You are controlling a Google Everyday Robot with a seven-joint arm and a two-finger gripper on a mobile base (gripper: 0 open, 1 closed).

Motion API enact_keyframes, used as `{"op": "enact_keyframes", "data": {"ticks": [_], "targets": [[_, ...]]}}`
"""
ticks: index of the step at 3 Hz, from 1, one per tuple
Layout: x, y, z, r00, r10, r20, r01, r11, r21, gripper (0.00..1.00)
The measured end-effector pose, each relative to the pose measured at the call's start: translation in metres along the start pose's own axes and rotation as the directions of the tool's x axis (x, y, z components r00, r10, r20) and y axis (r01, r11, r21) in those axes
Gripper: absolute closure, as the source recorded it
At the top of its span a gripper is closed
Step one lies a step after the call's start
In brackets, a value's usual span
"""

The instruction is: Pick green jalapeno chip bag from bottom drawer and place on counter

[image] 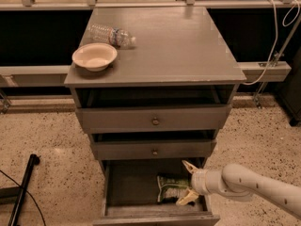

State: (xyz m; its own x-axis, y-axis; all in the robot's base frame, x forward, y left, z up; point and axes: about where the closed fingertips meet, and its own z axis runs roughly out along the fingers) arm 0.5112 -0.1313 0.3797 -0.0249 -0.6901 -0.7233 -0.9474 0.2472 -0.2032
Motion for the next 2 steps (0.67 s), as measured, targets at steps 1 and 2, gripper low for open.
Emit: {"op": "enact_keyframes", "data": {"ticks": [1, 2], "targets": [[0.054, -0.002, 0.003, 0.991, 0.037, -0.128, -0.036, 0.9993, 0.010, 0.00], [0.099, -0.003, 0.009, 0.979, 0.041, -0.198, -0.041, 0.9992, 0.005, 0.00]]}}
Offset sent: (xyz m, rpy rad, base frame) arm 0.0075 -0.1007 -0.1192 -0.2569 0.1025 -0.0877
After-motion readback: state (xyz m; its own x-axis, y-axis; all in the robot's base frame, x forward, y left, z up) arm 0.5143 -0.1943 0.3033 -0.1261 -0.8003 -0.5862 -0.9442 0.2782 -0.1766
